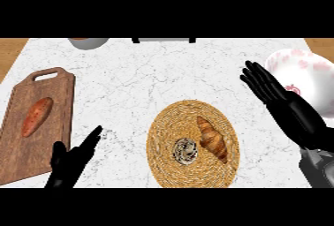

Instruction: Pick the croissant from the placemat and place it in the bowl

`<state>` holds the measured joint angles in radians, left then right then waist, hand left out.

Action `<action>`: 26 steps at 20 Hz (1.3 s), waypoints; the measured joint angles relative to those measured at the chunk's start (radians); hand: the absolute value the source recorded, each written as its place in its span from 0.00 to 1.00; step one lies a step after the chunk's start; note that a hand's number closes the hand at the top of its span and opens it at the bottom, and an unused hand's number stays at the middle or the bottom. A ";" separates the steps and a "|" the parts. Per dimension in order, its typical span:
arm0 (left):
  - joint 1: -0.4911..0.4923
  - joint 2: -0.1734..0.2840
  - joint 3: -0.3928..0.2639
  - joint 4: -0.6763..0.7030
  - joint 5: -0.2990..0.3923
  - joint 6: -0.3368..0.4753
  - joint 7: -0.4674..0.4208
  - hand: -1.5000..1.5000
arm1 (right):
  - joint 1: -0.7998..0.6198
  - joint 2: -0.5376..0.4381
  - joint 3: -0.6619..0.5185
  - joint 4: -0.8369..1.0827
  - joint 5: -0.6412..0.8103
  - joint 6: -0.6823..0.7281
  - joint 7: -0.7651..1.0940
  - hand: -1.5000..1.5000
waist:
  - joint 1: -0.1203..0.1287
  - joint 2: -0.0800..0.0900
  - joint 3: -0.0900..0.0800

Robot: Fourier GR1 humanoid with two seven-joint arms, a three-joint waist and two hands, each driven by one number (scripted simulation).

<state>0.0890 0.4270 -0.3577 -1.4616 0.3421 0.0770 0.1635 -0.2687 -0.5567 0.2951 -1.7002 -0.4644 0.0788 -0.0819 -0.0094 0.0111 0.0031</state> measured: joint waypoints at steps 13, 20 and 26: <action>-0.183 -0.083 0.097 -0.102 -0.098 0.176 -0.114 0.50 | 0.173 0.150 0.180 0.051 0.375 -0.303 -0.104 0.00 | -0.020 -0.018 -0.001; -0.228 -0.131 0.099 -0.072 -0.144 0.193 -0.130 0.50 | 0.334 0.207 0.184 -0.076 0.472 -0.435 -0.271 0.00 | -0.007 -0.014 -0.003; -0.236 -0.140 0.113 -0.084 -0.156 0.188 -0.108 0.50 | 0.326 0.138 0.168 -0.245 0.628 -0.489 0.024 0.00 | 0.002 -0.014 -0.004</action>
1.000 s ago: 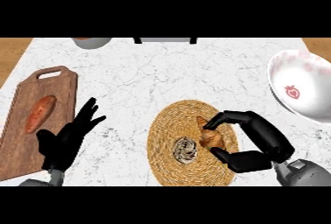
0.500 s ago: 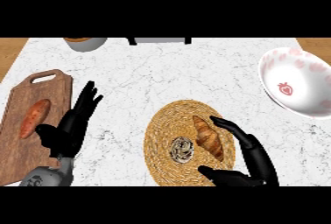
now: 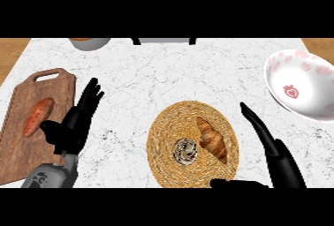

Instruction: Pick the croissant from the placemat and place it in the bowl

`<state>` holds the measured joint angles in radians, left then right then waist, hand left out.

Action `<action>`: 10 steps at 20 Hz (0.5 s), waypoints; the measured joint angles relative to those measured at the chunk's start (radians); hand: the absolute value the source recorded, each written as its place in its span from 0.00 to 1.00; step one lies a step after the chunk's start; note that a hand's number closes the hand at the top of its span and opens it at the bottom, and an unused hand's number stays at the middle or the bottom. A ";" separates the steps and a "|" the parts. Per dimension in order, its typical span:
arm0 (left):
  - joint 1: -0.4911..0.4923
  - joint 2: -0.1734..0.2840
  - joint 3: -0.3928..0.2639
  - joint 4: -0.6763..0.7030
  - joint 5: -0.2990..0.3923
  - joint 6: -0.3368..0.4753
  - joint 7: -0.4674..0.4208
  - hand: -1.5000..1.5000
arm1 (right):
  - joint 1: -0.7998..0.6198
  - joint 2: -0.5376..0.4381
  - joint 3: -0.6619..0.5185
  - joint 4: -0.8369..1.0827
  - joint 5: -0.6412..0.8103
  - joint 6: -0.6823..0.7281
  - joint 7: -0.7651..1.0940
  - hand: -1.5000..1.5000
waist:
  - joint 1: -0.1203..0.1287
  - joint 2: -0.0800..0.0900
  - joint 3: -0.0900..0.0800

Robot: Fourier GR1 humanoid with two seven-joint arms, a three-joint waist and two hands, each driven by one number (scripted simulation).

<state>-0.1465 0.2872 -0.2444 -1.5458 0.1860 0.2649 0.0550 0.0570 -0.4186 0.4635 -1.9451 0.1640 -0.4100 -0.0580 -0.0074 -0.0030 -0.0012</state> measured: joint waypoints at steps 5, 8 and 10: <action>-0.004 -0.030 -0.011 0.001 -0.029 0.008 -0.003 0.50 | -0.083 -0.034 -0.016 -0.072 0.035 0.082 0.281 0.00 | 0.006 0.002 0.000; -0.017 -0.031 -0.005 0.003 -0.031 -0.005 0.005 0.50 | -0.128 -0.053 -0.024 -0.061 0.027 0.149 0.407 0.00 | 0.009 0.003 0.000; -0.012 -0.032 0.001 0.006 -0.031 -0.012 -0.001 0.50 | -0.150 -0.054 -0.008 -0.050 0.034 0.187 0.482 0.00 | 0.011 0.003 0.000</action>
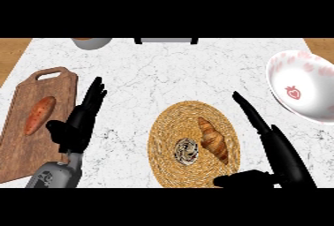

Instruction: Pick the croissant from the placemat and place it in the bowl

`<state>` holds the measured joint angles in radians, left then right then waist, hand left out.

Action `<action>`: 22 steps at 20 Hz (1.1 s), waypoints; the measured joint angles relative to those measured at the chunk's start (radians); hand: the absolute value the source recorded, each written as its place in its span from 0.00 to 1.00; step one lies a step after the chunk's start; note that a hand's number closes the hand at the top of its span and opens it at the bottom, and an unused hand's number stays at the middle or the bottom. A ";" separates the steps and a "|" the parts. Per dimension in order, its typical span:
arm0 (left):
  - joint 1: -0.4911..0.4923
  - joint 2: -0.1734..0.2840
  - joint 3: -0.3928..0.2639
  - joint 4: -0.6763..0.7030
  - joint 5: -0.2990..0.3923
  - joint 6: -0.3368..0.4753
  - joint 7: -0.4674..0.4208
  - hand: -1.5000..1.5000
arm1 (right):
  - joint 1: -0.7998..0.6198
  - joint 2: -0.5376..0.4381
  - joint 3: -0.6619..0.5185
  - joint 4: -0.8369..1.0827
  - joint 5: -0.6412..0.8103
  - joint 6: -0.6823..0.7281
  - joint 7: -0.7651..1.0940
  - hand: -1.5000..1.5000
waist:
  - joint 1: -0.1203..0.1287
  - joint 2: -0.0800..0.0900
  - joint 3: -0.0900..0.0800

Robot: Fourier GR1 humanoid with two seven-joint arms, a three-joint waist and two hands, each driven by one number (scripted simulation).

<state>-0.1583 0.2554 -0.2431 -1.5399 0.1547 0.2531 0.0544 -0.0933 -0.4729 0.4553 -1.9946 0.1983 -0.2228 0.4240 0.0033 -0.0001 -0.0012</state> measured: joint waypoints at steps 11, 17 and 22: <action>0.006 -0.041 0.038 0.006 -0.042 -0.027 0.007 0.50 | -0.015 0.049 -0.022 0.112 0.011 0.190 0.078 0.00 | -0.002 0.000 0.001; 0.003 -0.064 0.073 0.035 -0.061 -0.065 -0.013 0.50 | 0.051 0.097 -0.067 0.146 0.012 0.235 -0.037 0.00 | -0.005 0.000 0.001; 0.014 -0.088 0.078 0.012 -0.088 -0.069 0.006 0.50 | 0.082 0.122 -0.136 0.181 -0.033 0.283 -0.142 0.00 | -0.004 0.000 0.001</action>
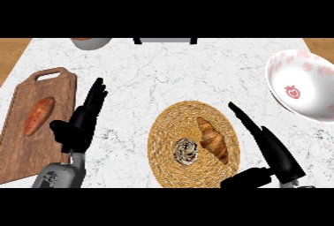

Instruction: Pick the croissant from the placemat and place it in the bowl

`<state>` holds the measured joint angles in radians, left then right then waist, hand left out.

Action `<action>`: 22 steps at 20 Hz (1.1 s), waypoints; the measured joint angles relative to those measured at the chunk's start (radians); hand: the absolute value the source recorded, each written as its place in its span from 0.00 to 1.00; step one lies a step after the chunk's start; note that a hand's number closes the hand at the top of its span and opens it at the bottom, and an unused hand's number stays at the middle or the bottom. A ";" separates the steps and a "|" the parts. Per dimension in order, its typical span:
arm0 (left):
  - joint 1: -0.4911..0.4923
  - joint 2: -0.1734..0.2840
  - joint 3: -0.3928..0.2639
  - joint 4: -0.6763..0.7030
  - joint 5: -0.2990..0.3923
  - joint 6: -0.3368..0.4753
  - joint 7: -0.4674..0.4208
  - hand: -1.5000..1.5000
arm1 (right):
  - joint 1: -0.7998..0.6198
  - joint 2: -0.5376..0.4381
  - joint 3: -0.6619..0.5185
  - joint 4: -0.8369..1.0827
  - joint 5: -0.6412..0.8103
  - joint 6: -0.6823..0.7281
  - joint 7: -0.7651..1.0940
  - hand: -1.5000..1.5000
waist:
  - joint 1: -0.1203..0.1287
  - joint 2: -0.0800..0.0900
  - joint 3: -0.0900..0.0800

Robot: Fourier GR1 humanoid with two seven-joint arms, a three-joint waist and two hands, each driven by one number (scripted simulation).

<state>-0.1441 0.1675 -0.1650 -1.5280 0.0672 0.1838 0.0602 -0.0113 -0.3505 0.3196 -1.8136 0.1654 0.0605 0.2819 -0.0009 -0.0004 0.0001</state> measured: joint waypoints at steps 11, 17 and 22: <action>0.011 -0.035 0.036 -0.016 -0.043 -0.036 0.013 0.50 | 0.044 0.115 -0.029 0.009 0.004 0.053 -0.008 0.00 | 0.000 0.000 0.000; 0.005 -0.062 0.051 -0.015 -0.065 -0.048 0.019 0.50 | 0.040 0.169 -0.053 0.110 0.027 0.064 -0.076 0.00 | 0.000 0.000 0.000; 0.015 -0.062 0.072 -0.022 -0.069 -0.080 0.013 0.50 | 0.015 0.213 -0.071 0.227 0.071 0.046 -0.158 0.00 | 0.001 0.000 0.000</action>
<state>-0.1287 0.1056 -0.0926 -1.5495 -0.0021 0.1034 0.0735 0.0037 -0.1377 0.2483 -1.5870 0.2365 0.1061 0.1243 0.0003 -0.0002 0.0001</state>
